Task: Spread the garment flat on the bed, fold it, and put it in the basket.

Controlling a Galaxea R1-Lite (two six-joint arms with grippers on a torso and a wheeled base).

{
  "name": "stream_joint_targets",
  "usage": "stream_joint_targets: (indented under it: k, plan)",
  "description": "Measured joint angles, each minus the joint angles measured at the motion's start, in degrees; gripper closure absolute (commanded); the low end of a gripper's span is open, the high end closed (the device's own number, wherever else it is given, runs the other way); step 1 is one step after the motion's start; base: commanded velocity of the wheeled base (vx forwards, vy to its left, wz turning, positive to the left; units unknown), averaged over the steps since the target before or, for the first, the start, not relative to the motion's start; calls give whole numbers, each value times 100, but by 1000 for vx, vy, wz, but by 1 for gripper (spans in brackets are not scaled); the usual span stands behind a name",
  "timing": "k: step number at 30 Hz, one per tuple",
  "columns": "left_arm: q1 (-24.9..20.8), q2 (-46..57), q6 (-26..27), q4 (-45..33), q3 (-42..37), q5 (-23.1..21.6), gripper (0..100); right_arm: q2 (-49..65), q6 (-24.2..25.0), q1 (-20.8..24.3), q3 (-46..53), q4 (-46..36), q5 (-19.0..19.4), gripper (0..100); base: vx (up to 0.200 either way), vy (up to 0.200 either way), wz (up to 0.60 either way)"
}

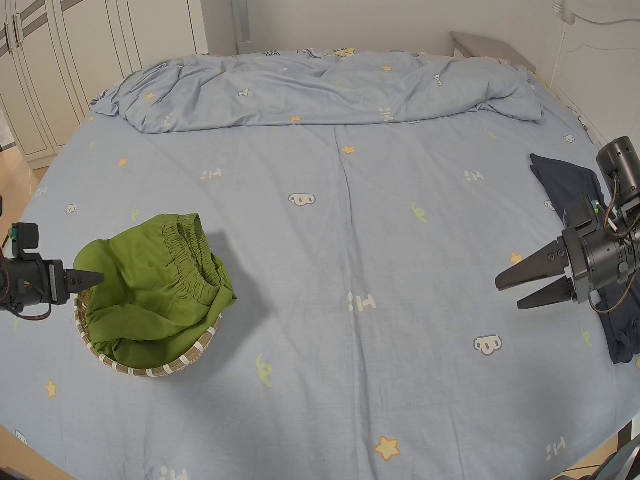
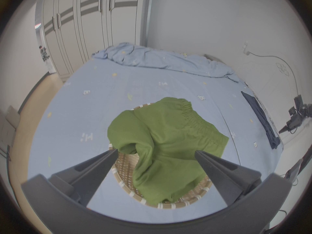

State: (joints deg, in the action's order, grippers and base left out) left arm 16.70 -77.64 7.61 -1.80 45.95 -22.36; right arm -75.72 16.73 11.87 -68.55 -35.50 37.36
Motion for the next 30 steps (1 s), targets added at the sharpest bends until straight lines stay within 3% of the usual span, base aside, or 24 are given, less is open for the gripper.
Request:
stream_joint_targets:
  k: [3,11,22,30]
  plan:
    - [11,479,57,6,-289,-44,0,273,-134,-11,402,213,-406,0,0,0,0]
    - [-223,2059,13,15,-1462,-235,0,1914,-446,-85,1663,584,-934,0,0,0,0]
    - [-767,4832,-252,-341,-2748,-375,0,4725,-751,-730,2719,24,-1191,0,0,0,0]
    - [-1298,6698,-369,-846,-3497,-394,0,6602,-1003,-1028,4229,104,-1329,0,0,0,0]
